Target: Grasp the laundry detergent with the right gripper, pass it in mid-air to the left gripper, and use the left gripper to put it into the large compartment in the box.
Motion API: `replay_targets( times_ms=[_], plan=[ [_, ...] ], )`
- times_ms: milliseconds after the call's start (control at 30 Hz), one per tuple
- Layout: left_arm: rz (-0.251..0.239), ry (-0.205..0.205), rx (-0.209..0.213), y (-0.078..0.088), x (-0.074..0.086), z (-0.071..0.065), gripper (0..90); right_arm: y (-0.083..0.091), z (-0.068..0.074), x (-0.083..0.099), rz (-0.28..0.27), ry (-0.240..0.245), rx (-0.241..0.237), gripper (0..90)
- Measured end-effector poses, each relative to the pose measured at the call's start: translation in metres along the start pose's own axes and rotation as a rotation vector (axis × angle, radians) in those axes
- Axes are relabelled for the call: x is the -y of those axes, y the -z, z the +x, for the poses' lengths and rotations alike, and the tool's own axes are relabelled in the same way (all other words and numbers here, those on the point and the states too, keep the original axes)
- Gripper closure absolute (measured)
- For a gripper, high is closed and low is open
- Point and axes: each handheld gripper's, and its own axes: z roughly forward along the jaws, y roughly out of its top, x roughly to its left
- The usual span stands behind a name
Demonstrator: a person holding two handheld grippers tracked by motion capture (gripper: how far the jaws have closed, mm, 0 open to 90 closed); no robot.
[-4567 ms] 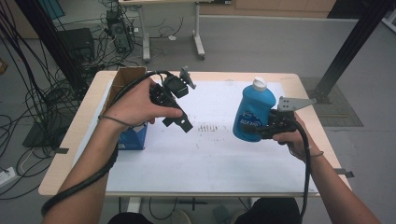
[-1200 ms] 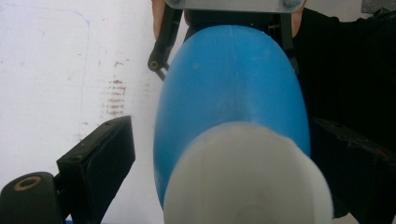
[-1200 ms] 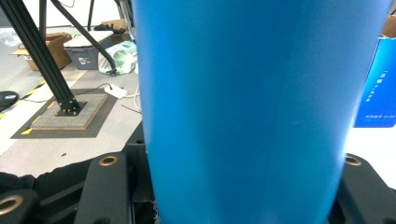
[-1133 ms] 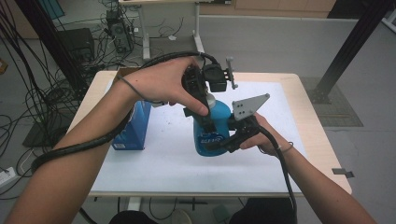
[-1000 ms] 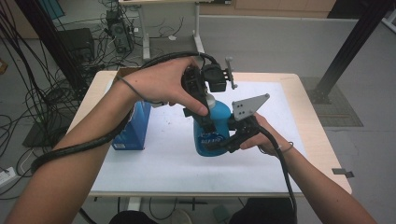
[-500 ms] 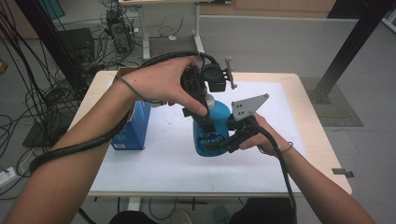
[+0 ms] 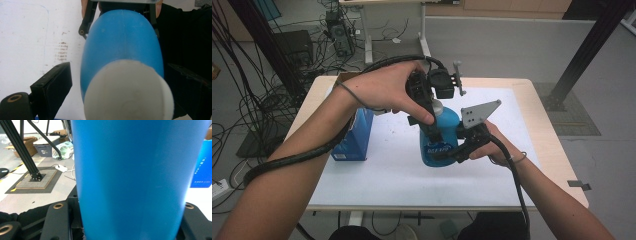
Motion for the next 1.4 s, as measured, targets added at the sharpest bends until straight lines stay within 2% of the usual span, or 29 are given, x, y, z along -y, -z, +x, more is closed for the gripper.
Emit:
replay_targets(
  times_ms=[467, 1167, 1400],
  plan=[
    [-0.006, 0.001, 0.002, 0.0006, 0.0002, -0.0013, 9.2, -0.0018, 0.0005, -0.0002, 0.005, 0.005, -0.004, 42.1],
    [0.015, 0.005, -0.008, 0.0027, -0.0014, -0.0016, 9.8, -0.0021, 0.0017, -0.0010, 0.015, 0.009, -0.004, 42.0],
    [0.031, -0.004, -0.011, 0.0033, -0.0023, -0.0020, 12.4, -0.0024, 0.0022, -0.0021, 0.017, 0.009, -0.007, 42.0]
  ],
)
